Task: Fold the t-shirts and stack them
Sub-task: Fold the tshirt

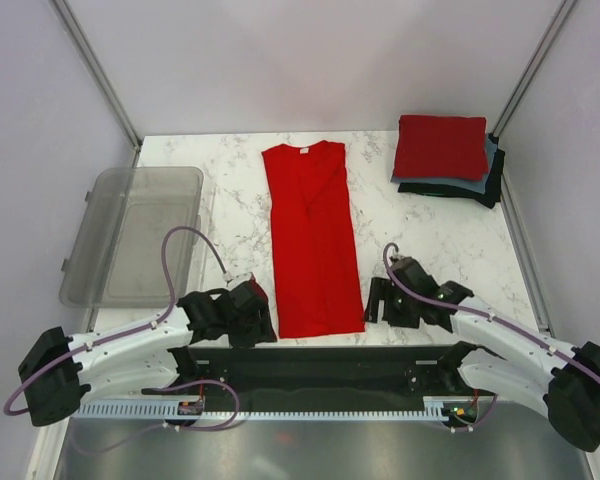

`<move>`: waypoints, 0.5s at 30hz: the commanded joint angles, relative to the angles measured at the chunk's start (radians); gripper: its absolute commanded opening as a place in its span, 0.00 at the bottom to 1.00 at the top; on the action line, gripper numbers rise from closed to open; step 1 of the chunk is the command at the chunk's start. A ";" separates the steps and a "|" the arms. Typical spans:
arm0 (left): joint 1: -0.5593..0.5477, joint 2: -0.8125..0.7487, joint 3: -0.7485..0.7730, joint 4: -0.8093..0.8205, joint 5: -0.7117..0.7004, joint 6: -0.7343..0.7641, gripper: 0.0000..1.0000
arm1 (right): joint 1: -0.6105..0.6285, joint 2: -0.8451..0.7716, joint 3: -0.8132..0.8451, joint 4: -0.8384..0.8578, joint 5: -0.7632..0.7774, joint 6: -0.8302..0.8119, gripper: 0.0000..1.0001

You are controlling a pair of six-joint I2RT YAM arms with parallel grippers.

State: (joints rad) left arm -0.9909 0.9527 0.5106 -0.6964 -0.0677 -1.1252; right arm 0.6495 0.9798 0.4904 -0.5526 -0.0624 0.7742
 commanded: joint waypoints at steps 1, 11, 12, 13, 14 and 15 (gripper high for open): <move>-0.015 0.012 -0.026 0.113 -0.003 -0.064 0.65 | 0.039 -0.064 -0.059 0.068 -0.005 0.089 0.82; -0.020 0.018 -0.078 0.178 -0.023 -0.081 0.63 | 0.059 -0.056 -0.181 0.243 -0.017 0.134 0.71; -0.022 0.014 -0.081 0.178 -0.026 -0.082 0.63 | 0.059 -0.044 -0.182 0.246 -0.017 0.132 0.66; -0.020 0.011 -0.084 0.181 -0.033 -0.088 0.63 | 0.059 -0.038 -0.179 0.250 -0.017 0.131 0.65; -0.020 0.009 -0.089 0.186 -0.037 -0.093 0.63 | 0.061 -0.032 -0.177 0.256 -0.017 0.129 0.63; -0.020 0.008 -0.093 0.190 -0.040 -0.096 0.63 | 0.062 -0.023 -0.177 0.261 -0.017 0.129 0.60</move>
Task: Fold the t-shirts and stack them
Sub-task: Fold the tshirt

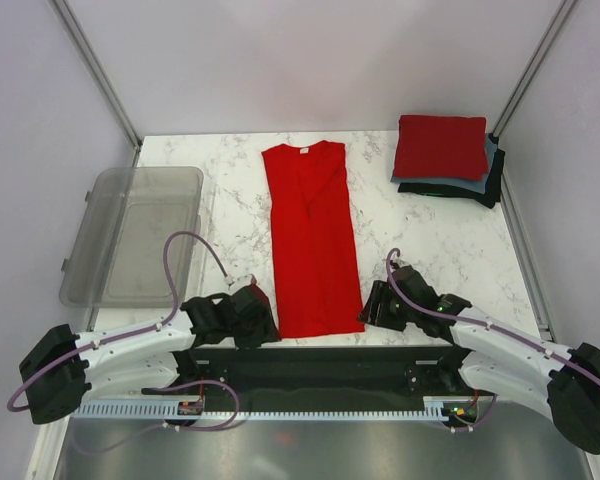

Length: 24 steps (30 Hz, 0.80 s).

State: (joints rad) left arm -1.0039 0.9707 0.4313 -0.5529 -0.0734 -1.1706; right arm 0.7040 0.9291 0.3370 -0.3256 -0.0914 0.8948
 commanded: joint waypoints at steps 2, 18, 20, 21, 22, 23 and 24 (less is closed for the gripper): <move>-0.007 -0.016 -0.026 0.062 -0.048 -0.067 0.63 | 0.012 0.039 -0.023 0.046 0.009 0.004 0.57; -0.009 -0.110 -0.077 0.163 -0.115 -0.084 0.66 | 0.048 0.158 -0.018 0.122 0.018 -0.033 0.38; -0.007 -0.084 -0.091 0.205 -0.109 -0.084 0.64 | 0.049 0.172 -0.015 0.125 0.018 -0.037 0.35; -0.007 -0.058 -0.092 0.215 -0.108 -0.084 0.63 | 0.049 0.174 -0.016 0.126 0.015 -0.042 0.35; -0.007 -0.043 -0.098 0.229 -0.103 -0.086 0.63 | 0.049 0.178 -0.016 0.129 0.015 -0.043 0.34; -0.007 -0.030 -0.101 0.255 -0.101 -0.087 0.62 | 0.049 0.180 -0.018 0.131 0.015 -0.046 0.34; -0.007 -0.020 -0.104 0.268 -0.100 -0.089 0.61 | 0.049 0.182 -0.019 0.132 0.015 -0.049 0.31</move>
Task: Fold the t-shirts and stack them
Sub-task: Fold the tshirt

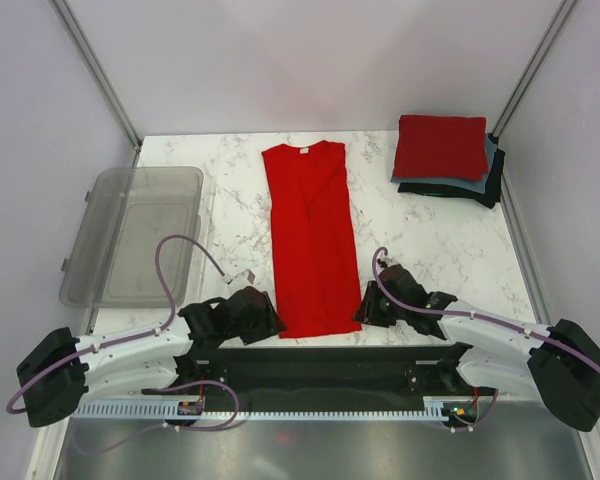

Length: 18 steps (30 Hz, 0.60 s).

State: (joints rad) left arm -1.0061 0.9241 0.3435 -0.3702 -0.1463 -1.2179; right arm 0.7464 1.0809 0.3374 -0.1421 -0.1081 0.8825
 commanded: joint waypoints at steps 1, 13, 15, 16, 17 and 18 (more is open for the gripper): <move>-0.005 0.047 -0.027 0.102 -0.022 -0.043 0.58 | 0.007 0.028 -0.021 -0.050 0.030 -0.037 0.29; -0.006 0.075 -0.038 0.160 -0.003 -0.032 0.02 | 0.008 -0.012 -0.032 -0.085 0.013 -0.020 0.00; -0.008 0.050 -0.031 0.140 0.022 -0.032 0.02 | 0.007 -0.029 -0.032 -0.102 -0.005 -0.013 0.00; -0.009 0.042 -0.028 0.126 0.033 -0.034 0.02 | 0.008 -0.036 -0.034 -0.120 -0.011 -0.008 0.00; -0.015 0.024 -0.026 0.119 0.043 -0.034 0.02 | 0.008 -0.065 -0.044 -0.125 -0.027 0.012 0.00; -0.023 0.016 -0.024 0.108 0.057 -0.040 0.02 | 0.016 -0.079 -0.052 -0.128 -0.039 0.019 0.00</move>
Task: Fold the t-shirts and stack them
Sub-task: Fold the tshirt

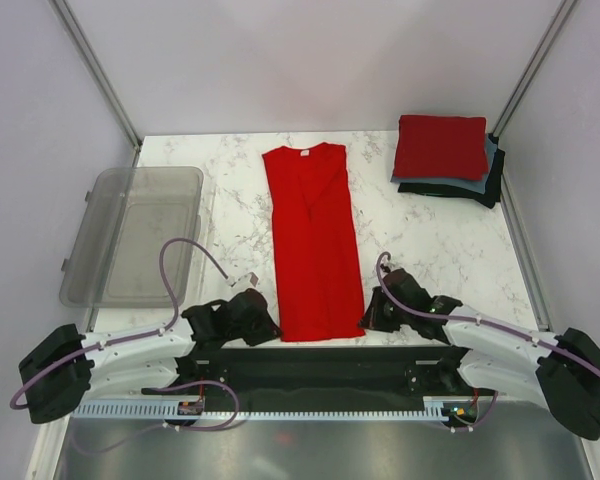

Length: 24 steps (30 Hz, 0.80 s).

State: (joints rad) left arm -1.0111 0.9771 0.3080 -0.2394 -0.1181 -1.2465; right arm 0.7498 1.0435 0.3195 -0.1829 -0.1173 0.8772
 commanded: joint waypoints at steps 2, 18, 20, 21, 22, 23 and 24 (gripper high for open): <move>-0.050 -0.049 0.028 -0.070 0.031 -0.018 0.02 | 0.020 -0.100 -0.043 -0.136 -0.036 0.043 0.00; -0.098 0.081 0.512 -0.472 -0.268 0.113 0.02 | 0.052 -0.077 0.403 -0.444 0.220 -0.053 0.00; -0.031 0.115 0.543 -0.472 -0.258 0.146 0.02 | 0.042 0.009 0.491 -0.451 0.267 -0.104 0.00; -0.003 0.124 0.568 -0.471 -0.240 0.178 0.02 | 0.036 0.036 0.519 -0.451 0.278 -0.121 0.00; 0.056 0.136 0.580 -0.471 -0.230 0.196 0.02 | 0.025 0.090 0.547 -0.451 0.286 -0.139 0.00; 0.083 0.156 0.591 -0.468 -0.215 0.232 0.02 | -0.001 0.116 0.603 -0.454 0.297 -0.179 0.00; 0.109 0.170 0.614 -0.463 -0.209 0.254 0.02 | -0.016 0.142 0.633 -0.455 0.298 -0.197 0.00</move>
State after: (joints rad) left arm -0.9737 1.1156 0.8551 -0.6716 -0.2905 -1.1168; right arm 0.7738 1.1294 0.8452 -0.6128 0.0937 0.7856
